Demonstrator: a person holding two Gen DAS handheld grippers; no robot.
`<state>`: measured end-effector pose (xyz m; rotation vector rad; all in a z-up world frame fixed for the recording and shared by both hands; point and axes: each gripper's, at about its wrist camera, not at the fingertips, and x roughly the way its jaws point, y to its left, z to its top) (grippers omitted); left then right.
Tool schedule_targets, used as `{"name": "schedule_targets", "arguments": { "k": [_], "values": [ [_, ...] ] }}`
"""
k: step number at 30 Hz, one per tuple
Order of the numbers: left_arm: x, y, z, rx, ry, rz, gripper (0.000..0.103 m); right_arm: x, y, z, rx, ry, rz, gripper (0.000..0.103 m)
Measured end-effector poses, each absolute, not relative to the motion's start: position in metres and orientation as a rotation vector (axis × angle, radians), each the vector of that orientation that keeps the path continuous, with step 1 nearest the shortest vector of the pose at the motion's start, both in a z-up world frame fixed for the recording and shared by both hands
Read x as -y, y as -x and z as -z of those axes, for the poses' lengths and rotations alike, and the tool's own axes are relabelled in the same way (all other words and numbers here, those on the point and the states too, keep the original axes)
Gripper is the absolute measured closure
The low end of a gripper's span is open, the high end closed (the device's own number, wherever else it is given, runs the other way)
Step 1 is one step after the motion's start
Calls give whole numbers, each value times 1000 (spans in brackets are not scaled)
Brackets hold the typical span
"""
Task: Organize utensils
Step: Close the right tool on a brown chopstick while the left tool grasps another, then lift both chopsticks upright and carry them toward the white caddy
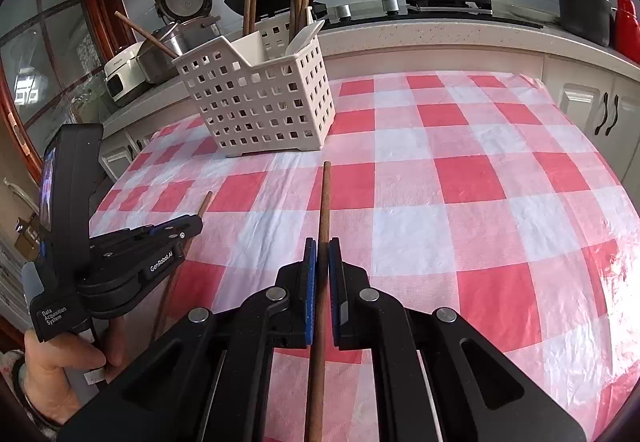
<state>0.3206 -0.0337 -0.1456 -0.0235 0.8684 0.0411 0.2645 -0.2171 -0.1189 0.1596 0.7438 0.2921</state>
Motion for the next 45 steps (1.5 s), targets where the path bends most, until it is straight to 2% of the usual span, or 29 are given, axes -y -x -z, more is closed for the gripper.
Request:
{"name": "schedule_targets", "arguments": {
  "k": [5,27,45],
  "values": [
    [32,-308,136,-819,31,-15,97,212,-263,112,-719,-153,-301,97],
    [-5,-196,28,-411,89,79,97,183,-214,31,-416,-90,-360,97],
    [-14,-151,5,-249,58,84,97,171,-186,10,-325,-40,-368,97]
  ]
}}
